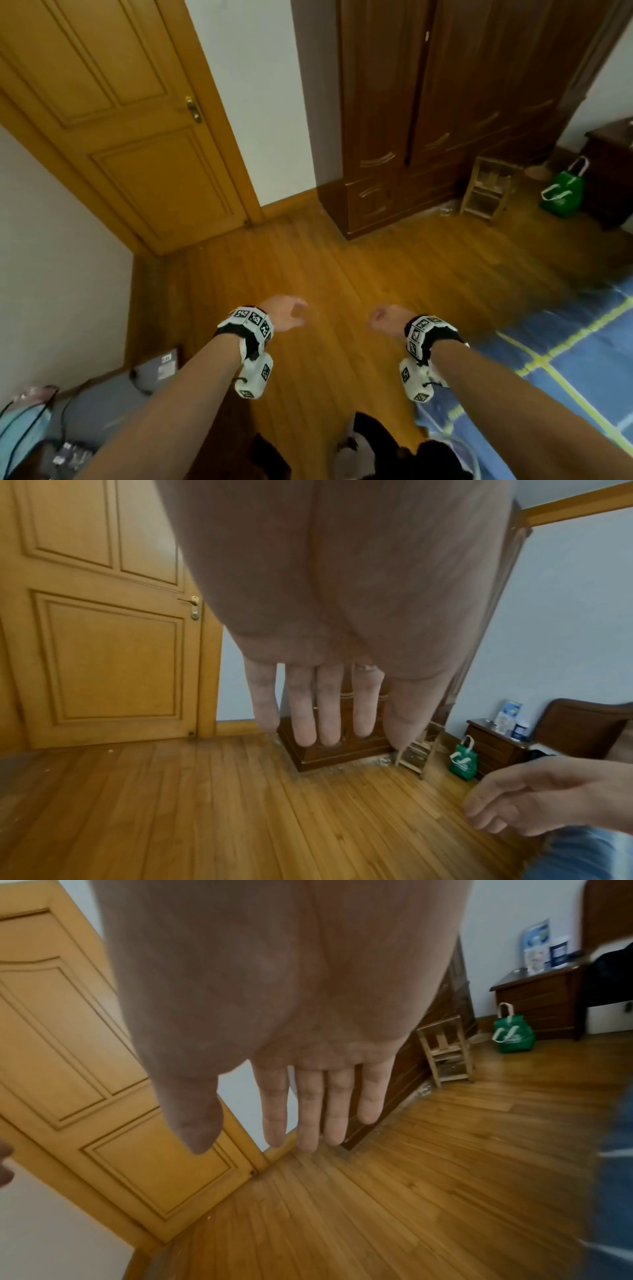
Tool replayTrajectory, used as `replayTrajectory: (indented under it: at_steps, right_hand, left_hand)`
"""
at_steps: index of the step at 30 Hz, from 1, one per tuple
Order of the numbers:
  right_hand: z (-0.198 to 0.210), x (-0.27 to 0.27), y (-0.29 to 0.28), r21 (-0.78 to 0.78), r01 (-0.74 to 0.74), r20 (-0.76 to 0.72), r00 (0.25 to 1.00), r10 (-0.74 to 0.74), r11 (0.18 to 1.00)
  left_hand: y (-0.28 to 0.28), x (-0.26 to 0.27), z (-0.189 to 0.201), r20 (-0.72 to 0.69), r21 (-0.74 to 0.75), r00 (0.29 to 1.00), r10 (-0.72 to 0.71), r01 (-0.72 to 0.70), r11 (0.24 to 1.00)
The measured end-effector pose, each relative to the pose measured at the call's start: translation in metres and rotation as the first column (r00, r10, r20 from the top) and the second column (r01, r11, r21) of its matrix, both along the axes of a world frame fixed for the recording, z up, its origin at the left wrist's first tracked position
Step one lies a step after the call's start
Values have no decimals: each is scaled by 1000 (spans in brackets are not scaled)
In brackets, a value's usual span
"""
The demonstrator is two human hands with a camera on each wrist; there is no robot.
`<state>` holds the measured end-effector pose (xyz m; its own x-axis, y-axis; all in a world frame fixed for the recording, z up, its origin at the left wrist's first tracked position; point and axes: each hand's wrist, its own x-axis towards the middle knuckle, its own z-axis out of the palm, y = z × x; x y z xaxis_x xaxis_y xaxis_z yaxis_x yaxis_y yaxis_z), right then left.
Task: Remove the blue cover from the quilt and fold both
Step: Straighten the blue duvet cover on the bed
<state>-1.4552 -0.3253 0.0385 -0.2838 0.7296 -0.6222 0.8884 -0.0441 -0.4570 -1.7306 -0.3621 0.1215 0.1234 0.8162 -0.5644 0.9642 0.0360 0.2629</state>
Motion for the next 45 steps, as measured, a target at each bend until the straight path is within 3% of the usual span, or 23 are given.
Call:
replayTrajectory:
  at_steps: [3, 7, 11, 16, 20, 26, 32, 36, 40, 42, 45]
  right_hand:
    - [24, -10, 90, 24, -29, 2, 1000, 29, 999]
    - [43, 15, 202, 51, 44, -32, 999, -43, 998]
    - [36, 82, 312, 16, 160, 1, 987, -160, 987]
    - [36, 179, 420, 41, 451, 51, 890, -453, 892]
    - [53, 259, 473, 93, 665, 81, 736, -672, 741]
    - [62, 383, 505, 108, 890, 49, 440, -897, 443]
    - [13, 516, 543, 23, 955, 89, 293, -952, 296]
    - [-13, 631, 598, -6, 972, 84, 233, -969, 234]
    - [-3, 744, 652, 35, 975, 56, 218, -974, 220]
    - [4, 789, 666, 32, 973, 51, 227, -973, 229]
    - [10, 857, 666, 55, 993, 9, 100, -995, 100]
  left_hand:
    - [87, -19, -3, 6, -6, 996, 85, -85, 996]
    - [213, -13, -17, 112, 20, 989, 95, -98, 995]
    - [371, 29, -41, 142, -8, 990, -23, 24, 1000]
    - [575, 155, -51, 178, -16, 935, -307, 315, 949]
    - [699, 305, -33, 208, 14, 795, -570, 580, 815]
    - [795, 521, -19, 171, 45, 511, -842, 850, 525]
    - [853, 696, -39, 147, -37, 314, -938, 949, 312]
    - [915, 804, -36, 118, -3, 333, -935, 942, 335]
    - [977, 908, -27, 102, 59, 385, -917, 918, 392]
    - [992, 957, -29, 90, 35, 358, -929, 932, 362]
    - [995, 1053, -41, 76, -1, 246, -966, 969, 246]
